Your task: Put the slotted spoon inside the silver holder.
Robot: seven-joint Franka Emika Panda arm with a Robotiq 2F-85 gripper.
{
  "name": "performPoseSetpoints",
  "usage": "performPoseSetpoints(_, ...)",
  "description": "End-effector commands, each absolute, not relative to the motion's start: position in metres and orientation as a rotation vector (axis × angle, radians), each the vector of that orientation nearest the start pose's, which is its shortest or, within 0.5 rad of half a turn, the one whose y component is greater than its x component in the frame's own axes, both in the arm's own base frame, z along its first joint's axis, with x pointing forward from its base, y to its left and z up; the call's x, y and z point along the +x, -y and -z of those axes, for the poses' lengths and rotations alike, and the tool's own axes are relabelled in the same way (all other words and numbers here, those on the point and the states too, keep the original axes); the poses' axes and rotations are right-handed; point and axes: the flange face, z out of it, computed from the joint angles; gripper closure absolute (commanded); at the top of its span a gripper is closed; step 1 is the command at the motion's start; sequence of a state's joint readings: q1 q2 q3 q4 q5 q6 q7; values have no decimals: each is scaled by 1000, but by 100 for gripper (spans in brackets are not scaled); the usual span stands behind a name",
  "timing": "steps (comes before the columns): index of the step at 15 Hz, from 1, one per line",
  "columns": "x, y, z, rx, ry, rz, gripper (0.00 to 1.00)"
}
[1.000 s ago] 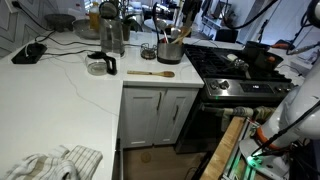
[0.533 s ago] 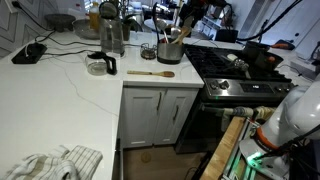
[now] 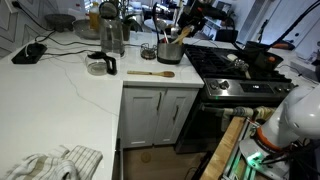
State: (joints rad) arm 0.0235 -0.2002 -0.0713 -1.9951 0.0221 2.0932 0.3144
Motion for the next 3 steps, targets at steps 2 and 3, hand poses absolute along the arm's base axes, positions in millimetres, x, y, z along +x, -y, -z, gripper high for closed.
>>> performPoseSetpoints(2, 525, 28, -579, -2982, -564, 447, 0)
performPoseSetpoints(3, 525, 29, -580, -2982, -564, 448, 0)
